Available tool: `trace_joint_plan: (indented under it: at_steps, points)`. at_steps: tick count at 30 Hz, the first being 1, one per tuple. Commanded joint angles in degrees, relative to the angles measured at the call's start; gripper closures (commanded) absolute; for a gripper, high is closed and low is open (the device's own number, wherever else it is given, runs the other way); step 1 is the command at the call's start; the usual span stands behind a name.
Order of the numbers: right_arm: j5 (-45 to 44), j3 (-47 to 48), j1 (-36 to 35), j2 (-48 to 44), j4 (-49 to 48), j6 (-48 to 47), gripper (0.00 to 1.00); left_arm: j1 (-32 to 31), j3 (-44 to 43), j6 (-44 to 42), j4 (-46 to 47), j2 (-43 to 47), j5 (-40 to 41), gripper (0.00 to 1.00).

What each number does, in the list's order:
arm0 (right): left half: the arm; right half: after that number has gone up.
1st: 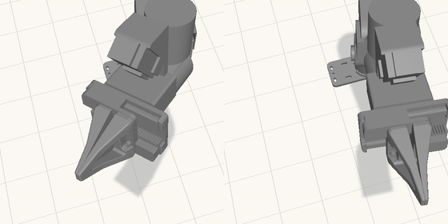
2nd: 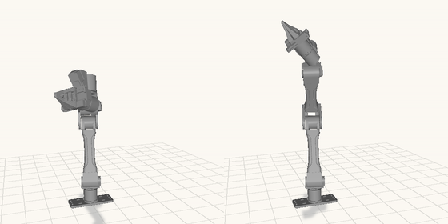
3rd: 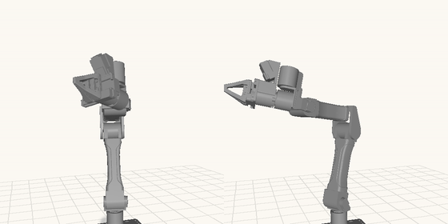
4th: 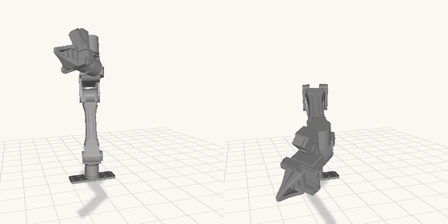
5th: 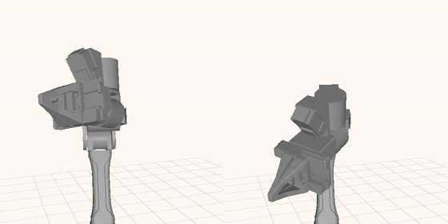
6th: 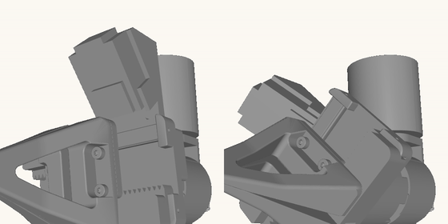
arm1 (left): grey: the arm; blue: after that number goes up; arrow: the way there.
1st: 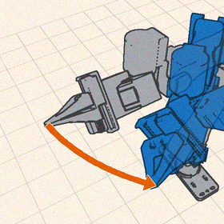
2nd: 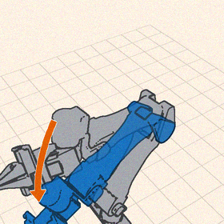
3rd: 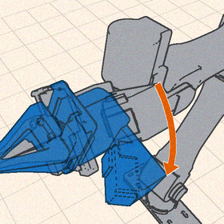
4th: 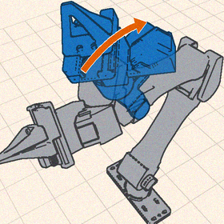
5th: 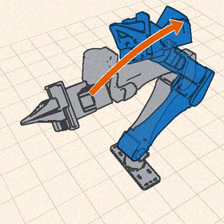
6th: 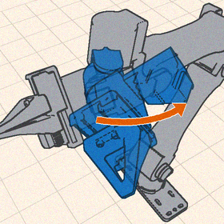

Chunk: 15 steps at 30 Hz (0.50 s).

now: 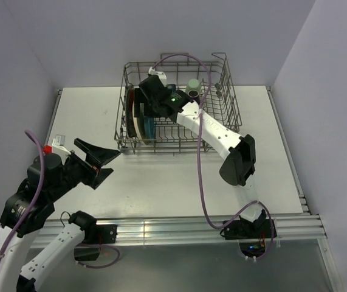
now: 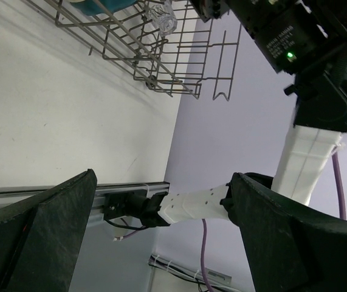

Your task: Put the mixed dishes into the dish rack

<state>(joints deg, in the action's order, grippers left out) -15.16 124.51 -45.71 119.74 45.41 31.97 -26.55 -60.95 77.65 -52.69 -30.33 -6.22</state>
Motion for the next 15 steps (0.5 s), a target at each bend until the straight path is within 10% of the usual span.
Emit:
trace_joint_plan:
  at_steps: [1, 15]
  points:
    - [-1.72, 3.20, -1.48, -8.28, 1.16, -2.34, 0.00, 0.09, 0.83, -0.65, 1.62, -0.87, -0.72, 0.01]
    - [7.76, -41.38, -10.45, -49.02, -1.98, -1.48, 0.00, 0.18, 14.44, 4.70, 12.68, 2.37, -9.42, 0.01]
